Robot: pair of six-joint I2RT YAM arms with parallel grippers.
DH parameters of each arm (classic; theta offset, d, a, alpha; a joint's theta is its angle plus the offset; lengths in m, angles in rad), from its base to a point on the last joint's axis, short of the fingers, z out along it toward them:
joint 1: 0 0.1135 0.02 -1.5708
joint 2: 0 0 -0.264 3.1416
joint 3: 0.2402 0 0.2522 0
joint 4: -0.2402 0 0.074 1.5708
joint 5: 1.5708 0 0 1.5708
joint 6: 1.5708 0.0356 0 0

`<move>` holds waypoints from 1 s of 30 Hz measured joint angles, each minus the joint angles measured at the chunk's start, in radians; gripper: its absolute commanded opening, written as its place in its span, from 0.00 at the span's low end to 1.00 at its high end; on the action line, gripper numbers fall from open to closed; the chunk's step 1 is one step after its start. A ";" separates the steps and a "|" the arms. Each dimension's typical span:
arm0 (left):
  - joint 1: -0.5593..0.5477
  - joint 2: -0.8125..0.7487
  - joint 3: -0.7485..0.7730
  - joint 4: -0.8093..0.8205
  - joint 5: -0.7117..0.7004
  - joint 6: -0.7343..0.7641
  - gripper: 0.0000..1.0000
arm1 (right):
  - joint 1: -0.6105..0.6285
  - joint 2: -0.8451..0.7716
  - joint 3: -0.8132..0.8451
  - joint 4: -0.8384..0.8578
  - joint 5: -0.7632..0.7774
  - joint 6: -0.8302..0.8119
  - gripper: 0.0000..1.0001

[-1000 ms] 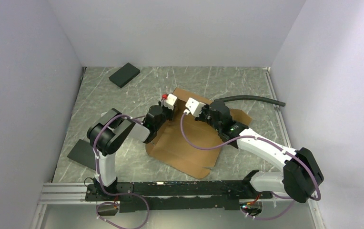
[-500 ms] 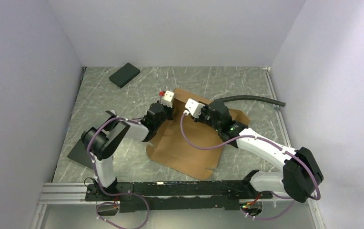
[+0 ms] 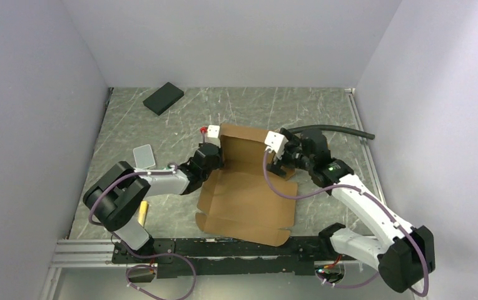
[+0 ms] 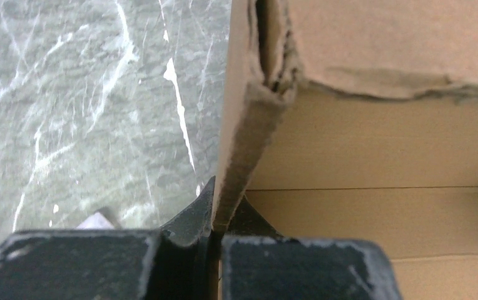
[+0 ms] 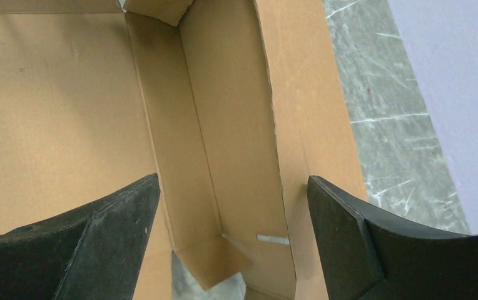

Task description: Fold the paper box

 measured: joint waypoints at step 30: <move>-0.053 -0.113 -0.025 -0.217 -0.166 -0.208 0.00 | -0.636 0.000 -0.005 0.015 -0.240 0.409 0.90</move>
